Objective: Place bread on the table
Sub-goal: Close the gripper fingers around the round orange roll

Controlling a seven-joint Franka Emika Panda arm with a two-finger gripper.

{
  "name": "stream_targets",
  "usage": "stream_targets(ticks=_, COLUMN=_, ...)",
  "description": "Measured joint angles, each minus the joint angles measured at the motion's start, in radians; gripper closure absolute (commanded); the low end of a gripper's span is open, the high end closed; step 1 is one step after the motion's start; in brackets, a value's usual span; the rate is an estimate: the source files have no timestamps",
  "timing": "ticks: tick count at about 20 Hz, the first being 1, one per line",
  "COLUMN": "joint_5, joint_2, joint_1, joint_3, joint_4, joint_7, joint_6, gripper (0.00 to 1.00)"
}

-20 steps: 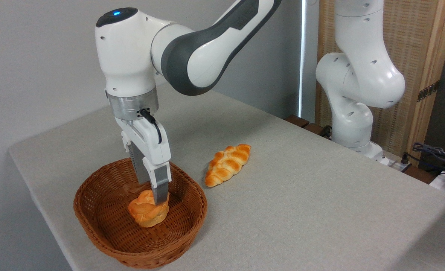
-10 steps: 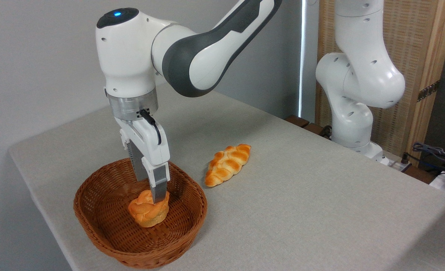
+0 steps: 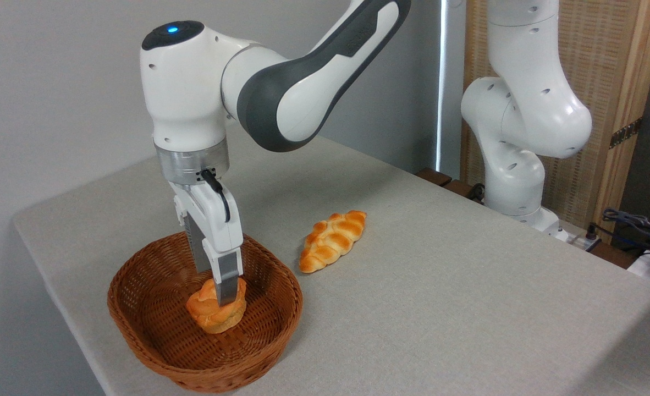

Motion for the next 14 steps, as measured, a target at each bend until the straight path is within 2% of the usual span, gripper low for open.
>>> stream_targets(ticks=14, joint_5=0.02, joint_2=0.003, joint_1=0.001, joint_3=0.002, joint_4=0.005, joint_7=0.045, joint_6=0.001, gripper=0.0)
